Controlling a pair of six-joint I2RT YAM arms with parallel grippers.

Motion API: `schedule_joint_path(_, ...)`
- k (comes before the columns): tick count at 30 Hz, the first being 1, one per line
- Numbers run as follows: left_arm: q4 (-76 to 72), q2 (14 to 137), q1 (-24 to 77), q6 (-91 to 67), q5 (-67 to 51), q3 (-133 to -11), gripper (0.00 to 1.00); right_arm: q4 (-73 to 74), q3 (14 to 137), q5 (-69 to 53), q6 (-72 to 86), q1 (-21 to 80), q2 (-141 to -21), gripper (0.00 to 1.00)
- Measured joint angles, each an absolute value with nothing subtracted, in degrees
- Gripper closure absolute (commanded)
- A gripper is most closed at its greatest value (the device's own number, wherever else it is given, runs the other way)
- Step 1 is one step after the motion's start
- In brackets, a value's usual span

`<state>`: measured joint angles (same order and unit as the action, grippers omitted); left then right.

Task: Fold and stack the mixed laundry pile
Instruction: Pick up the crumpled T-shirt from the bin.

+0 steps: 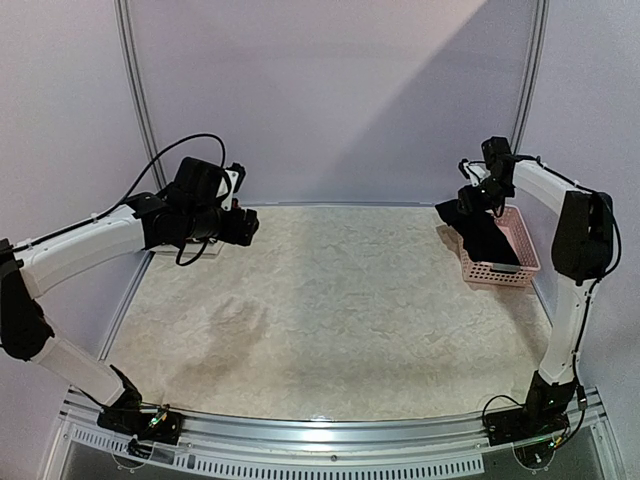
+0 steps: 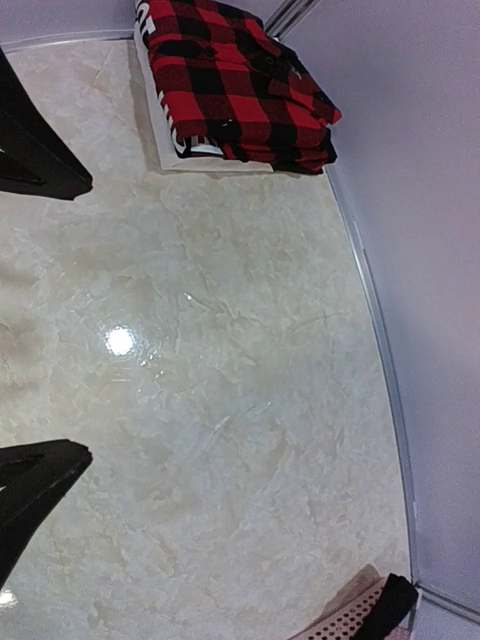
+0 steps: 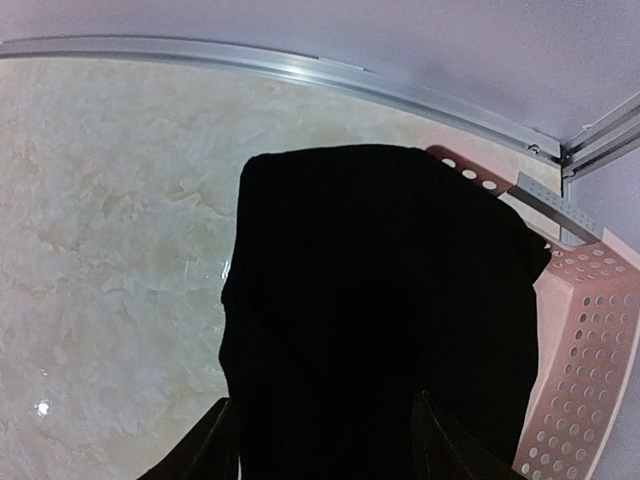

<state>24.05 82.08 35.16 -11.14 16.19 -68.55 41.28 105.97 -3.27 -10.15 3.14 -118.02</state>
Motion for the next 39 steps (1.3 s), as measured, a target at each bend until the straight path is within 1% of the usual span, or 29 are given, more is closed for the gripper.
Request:
schedule_joint_path(3, 24.4, 82.5, 35.2, -11.0, 16.3, -68.6, 0.15, 42.5, 107.1, -3.2, -10.1, 3.1, -119.7, 0.5)
schedule_joint_path(7, 24.7, 82.6, 35.2, -10.9, 16.6, -68.6, 0.15, 43.4, 107.5, -3.0, -9.7, 3.1, -121.3, 0.59)
schedule_joint_path(8, 24.7, 82.6, 35.2, -10.9, 16.7, -68.6, 0.14, 43.7, 107.5, -3.1, -9.6, 3.1, -121.6, 0.64)
schedule_joint_path(12, 24.8, 82.6, 35.2, -10.8, 17.0, -68.6, 0.15, 44.6, 107.5, -3.0, -9.2, 3.1, -122.1, 0.98)
schedule_joint_path(13, 24.8, 82.6, 35.2, -10.7, 17.0, -68.6, 0.15, 44.8, 107.5, -3.1, -9.2, 3.1, -122.1, 1.0)
schedule_joint_path(22, 24.8, 82.6, 35.3, -10.7, 17.1, -68.7, 0.15, 45.6, 107.5, -2.8, -9.4, 3.1, -120.7, 1.0)
schedule_joint_path(27, 24.8, 82.6, 35.3, -10.7, 17.1, -68.8, 0.14, 46.2, 107.5, -4.1, -10.4, 3.0, -112.5, 1.0)
schedule_joint_path(31, 24.8, 82.6, 35.3, -10.7, 17.2, -69.2, 0.15, 46.0, 107.5, -10.0, -12.2, 2.6, -101.8, 1.0)
schedule_joint_path(35, 24.8, 82.6, 35.3, -10.1, 17.9, -69.3, 0.14, 46.3, 107.8, -20.7, -15.5, 4.2, -91.8, 1.0)
schedule_joint_path(39, 24.7, 82.5, 35.3, -9.0, 19.6, -69.3, 0.14, 47.9, 108.8, -29.5, -19.9, 12.5, -85.5, 1.0)
